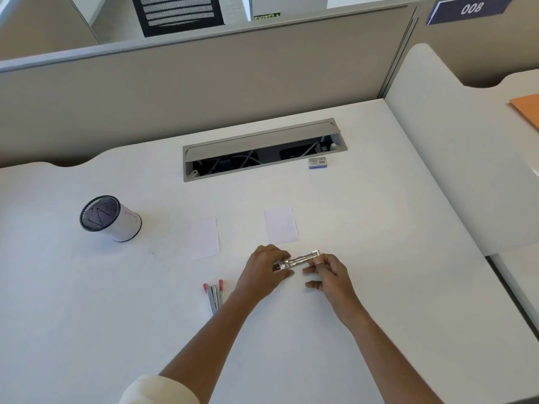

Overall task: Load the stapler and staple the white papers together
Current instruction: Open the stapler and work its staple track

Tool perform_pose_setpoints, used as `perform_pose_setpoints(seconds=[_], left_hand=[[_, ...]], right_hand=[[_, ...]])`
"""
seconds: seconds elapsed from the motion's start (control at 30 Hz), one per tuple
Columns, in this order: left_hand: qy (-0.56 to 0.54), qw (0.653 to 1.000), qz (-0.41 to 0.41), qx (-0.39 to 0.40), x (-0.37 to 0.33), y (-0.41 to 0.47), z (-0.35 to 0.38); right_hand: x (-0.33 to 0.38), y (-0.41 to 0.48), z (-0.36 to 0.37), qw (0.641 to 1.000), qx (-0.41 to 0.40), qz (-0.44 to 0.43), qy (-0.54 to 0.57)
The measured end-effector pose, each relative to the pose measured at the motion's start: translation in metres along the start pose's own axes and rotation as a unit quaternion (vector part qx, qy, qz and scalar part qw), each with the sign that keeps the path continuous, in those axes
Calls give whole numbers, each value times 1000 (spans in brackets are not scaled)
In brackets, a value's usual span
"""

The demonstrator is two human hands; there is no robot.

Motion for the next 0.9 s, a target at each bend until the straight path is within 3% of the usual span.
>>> perform_pose_setpoints(seconds=[0.33, 0.43, 0.53, 0.67, 0.73, 0.9], left_hand=[[-7, 1000, -3, 20, -2, -11, -14], [-105, 994, -18, -27, -18, -25, -43], [-309, 945, -88, -55, -43, -49, -80], [-502, 857, -113, -25, -69, -77, -106], [-550, 827, -106, -41, -72, -88, -118], [-580, 806, -89, -76, -68, -110, -140]], right_hand=[[24, -24, 11, 999, 25, -16, 33], [45, -42, 17, 997, 52, -54, 29], [66, -61, 26, 983, 65, -159, -65], [94, -89, 46, 904, 72, -359, -220], [104, -103, 59, 868, 82, -419, -253], [111, -125, 88, 829, 114, -467, -286]])
Point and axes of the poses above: each hand's wrist, its own y-axis towards the middle knuckle, its own z-axis out of the palm, x = y × z, the point moved 3 cm from there along y, towards the middle knuckle, and after that the axes turned 7 degrees about y, right-handed, at the moved point
